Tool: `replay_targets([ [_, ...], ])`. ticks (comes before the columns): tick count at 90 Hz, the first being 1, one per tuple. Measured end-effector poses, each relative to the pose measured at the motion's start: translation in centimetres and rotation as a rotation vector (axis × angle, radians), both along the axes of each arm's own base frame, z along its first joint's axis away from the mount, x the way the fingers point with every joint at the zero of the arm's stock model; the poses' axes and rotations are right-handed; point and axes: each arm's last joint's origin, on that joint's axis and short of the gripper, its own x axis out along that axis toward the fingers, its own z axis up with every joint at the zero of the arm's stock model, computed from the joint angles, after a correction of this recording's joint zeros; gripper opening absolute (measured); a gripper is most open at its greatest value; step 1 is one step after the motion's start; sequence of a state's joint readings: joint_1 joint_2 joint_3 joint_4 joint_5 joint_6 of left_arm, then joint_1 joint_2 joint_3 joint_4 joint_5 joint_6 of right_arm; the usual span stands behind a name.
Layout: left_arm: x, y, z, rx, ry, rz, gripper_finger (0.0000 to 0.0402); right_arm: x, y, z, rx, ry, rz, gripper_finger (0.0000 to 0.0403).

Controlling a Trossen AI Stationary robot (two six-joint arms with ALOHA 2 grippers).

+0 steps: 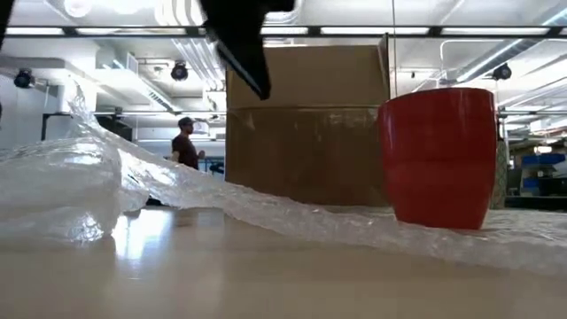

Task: Wrap mug
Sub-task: Wrap the orange mug with the right transparent bubble wrap

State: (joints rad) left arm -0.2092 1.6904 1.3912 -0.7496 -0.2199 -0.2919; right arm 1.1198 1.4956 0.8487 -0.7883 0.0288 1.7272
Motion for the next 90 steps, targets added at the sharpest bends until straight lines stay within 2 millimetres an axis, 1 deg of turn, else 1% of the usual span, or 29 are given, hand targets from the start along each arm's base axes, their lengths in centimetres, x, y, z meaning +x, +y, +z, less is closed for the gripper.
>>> replay_targets([
  [12,-1.8,0.2,-2.6,-0.083,-0.111,-0.003,0.0143,-0.2,-0.2,-1.2,0.05,0.017,0.02,0.0219],
  [21,-2.2,0.2,-4.4,-0.125,-0.178,-0.018,0.0135,-0.4,-0.5,-1.9,0.063,0.01,0.014,0.0194],
  [29,-2.4,0.2,-5.5,-0.141,-0.213,-0.022,0.0127,-0.4,-0.7,-2.2,0.057,0.008,0.027,0.0166],
  [38,-2.4,0.3,-6.3,-0.145,-0.251,-0.028,0.0118,-0.3,-0.9,-2.2,0.048,-0.005,0.068,0.0116],
  [49,-2.4,0.3,-6.5,-0.131,-0.258,-0.047,0.0107,-0.3,-0.9,-2.1,0.052,-0.012,0.091,0.0029],
  [54,-2.4,0.3,-6.4,-0.117,-0.265,-0.052,0.0103,-0.3,-0.9,-1.8,0.06,-0.021,0.092,0.001],
  [62,-2.3,0.3,-6.3,-0.108,-0.278,-0.062,0.0099,0.1,-0.7,-0.4,0.075,-0.105,0.101,0.0013],
  [72,-2.1,0.2,-6.1,-0.11,-0.305,-0.063,0.0099,1.1,-0.5,2.5,0.071,-0.309,0.147,0.0003],
  [82,-2.0,0.2,-5.9,-0.113,-0.331,-0.064,0.0104,2.6,-1.0,5.2,-0.055,-0.555,0.194,0.0002],
  [90,-1.9,0.2,-5.8,-0.117,-0.349,-0.064,0.0107,4.3,-1.8,6.5,-0.205,-0.674,0.272,0.0001],
])
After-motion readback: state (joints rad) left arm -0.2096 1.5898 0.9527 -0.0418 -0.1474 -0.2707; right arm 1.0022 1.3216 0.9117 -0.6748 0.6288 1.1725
